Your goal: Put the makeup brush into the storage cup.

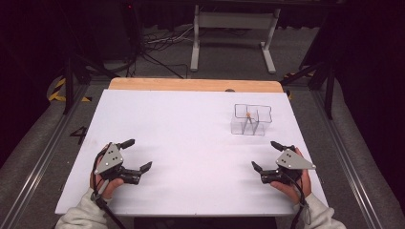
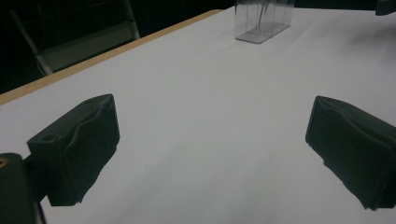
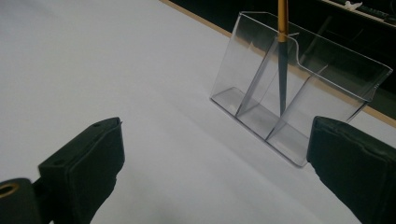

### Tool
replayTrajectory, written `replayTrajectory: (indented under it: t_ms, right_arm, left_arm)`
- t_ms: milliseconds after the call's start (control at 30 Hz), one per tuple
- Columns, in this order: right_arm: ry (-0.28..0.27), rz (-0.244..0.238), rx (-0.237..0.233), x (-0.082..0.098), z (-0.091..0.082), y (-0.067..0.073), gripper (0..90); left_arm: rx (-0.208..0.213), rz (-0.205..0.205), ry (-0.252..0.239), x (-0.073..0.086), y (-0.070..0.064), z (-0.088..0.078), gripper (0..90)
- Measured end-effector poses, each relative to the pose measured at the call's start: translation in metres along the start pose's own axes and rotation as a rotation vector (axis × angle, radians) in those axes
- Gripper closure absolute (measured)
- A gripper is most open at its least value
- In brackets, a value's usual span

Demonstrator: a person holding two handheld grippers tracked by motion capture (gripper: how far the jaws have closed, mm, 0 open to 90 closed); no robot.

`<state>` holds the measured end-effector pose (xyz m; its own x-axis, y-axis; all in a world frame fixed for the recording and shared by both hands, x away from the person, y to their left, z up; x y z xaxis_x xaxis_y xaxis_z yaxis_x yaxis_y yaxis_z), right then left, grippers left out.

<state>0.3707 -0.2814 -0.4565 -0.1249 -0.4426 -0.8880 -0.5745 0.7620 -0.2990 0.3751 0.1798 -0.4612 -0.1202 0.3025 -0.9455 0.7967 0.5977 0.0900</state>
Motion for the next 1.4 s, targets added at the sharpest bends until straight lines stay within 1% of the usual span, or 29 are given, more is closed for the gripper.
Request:
replayTrajectory:
  t_ms: [133,333,400,567,767,900,1000,1133,1400]
  right_arm:
    - [-0.012,0.015,-0.001,0.0003,-0.0002,-0.0025,4.6]
    - [-0.010,0.013,-0.014,0.0000,0.0017,-0.0002,4.6]
    - [-0.014,0.013,-0.008,-0.0009,0.0004,-0.0004,4.8]
    - [-0.021,0.020,0.001,-0.0026,-0.0010,-0.0015,4.8]
    - [-0.026,0.023,-0.001,-0.0035,-0.0007,-0.0013,4.9]
    - [-0.045,0.035,0.016,-0.0046,-0.0024,-0.0037,5.4]
    - [-0.034,0.040,0.012,-0.0028,-0.0015,-0.0043,5.5]
    - [-0.041,0.041,0.018,-0.0037,-0.0019,-0.0043,5.5]
    - [-0.036,0.039,0.014,-0.0033,-0.0007,-0.0039,5.4]
  left_arm:
    - [-0.005,0.003,0.010,0.0001,-0.0010,0.0008,3.7]
    - [-0.003,0.007,0.012,-0.0002,-0.0032,0.0021,3.7]
    - [0.000,0.011,0.018,0.0008,-0.0036,0.0023,3.7]
    - [0.001,0.008,0.013,0.0005,-0.0044,0.0003,3.6]
    - [0.003,0.007,0.013,0.0008,-0.0038,0.0012,3.6]
    - [0.004,0.007,0.015,0.0010,-0.0037,0.0016,3.5]
    - [0.002,0.004,0.014,0.0010,-0.0033,0.0019,3.6]
    - [0.005,0.003,0.016,0.0013,-0.0032,0.0023,3.5]
    - [0.002,0.003,0.015,0.0014,-0.0024,0.0017,3.6]
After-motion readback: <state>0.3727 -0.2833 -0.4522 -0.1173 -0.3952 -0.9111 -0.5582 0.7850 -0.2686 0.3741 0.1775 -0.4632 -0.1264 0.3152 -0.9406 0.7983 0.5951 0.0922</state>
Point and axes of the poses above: each handheld gripper's, and its own axes: z roughly forward along the jaws, x roughly out of its underside, y roughly to its left, the point moved 5 cm from there along z, roughly forward along the jaws, and after that the axes turned 3 degrees about x, right-handed, at the moved point
